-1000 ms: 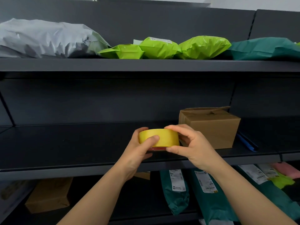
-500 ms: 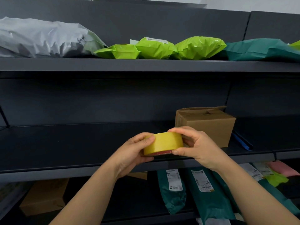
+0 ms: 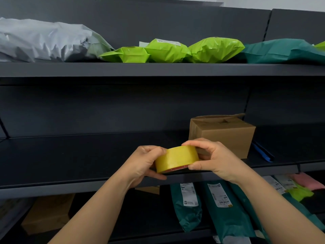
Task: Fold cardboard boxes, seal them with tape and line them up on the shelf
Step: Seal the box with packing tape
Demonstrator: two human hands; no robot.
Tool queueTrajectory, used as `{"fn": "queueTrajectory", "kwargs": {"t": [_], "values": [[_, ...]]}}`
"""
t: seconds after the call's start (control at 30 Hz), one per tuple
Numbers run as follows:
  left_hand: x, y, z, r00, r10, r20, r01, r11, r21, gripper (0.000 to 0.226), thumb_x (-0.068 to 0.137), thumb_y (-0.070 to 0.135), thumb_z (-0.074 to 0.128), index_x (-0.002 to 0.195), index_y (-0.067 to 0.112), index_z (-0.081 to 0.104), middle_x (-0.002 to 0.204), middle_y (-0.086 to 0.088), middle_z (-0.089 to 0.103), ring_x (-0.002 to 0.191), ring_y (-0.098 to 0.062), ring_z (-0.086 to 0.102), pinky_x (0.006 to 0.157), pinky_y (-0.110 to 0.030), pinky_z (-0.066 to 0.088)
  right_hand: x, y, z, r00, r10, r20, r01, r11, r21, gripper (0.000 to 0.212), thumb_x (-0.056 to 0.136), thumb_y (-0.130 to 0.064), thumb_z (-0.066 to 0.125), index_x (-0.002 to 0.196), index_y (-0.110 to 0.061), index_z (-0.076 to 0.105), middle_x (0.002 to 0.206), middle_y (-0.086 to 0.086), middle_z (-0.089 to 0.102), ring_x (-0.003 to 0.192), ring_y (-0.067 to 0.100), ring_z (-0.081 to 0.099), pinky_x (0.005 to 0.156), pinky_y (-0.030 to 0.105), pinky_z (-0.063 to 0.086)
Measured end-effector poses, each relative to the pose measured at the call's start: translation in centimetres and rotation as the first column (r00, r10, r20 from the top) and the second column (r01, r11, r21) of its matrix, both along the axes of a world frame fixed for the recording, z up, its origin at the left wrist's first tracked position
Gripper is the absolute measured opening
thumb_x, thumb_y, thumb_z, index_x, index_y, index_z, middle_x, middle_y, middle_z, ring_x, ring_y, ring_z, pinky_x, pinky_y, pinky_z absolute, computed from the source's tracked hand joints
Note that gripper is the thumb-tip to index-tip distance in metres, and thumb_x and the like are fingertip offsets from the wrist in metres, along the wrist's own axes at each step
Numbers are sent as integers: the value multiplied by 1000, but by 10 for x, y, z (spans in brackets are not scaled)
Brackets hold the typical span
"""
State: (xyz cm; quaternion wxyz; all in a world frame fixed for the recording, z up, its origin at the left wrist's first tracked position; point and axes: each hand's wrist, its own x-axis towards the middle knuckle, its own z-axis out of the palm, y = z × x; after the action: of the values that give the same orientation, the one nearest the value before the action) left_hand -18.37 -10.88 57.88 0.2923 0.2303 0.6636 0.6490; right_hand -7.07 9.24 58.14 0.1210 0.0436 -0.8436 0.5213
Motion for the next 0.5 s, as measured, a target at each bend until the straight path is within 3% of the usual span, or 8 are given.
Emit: {"fn": "queueTrajectory", "kwargs": {"t": [0.13,0.3,0.5], "values": [[1,0,-2,1000,16,26,-17,1000,27,26,95,9,46,99,3,71,115,-23,63,102,-41,65,82,-61,55,-1,2,0,1000,4,8,-4,1000,-6,52,72,-7,81,112,-38,68,123,-9,58,119,12,54,103,38,47],[2,0,-2,998,11,59,-12,1000,23,26,89,23,66,106,3,67,122,-21,59,108,-39,63,82,-59,56,-4,1,0,1000,3,6,-3,1000,-7,53,71,-5,82,112,-38,69,123,-8,58,119,14,55,102,38,48],[0,1,-4,999,-8,51,6,999,42,21,96,12,53,107,6,69,121,-20,60,107,-39,64,84,-58,56,-3,4,-1,1000,-8,14,8,1000,-19,53,71,-6,82,112,-38,69,122,-9,58,119,14,55,102,38,48]]}}
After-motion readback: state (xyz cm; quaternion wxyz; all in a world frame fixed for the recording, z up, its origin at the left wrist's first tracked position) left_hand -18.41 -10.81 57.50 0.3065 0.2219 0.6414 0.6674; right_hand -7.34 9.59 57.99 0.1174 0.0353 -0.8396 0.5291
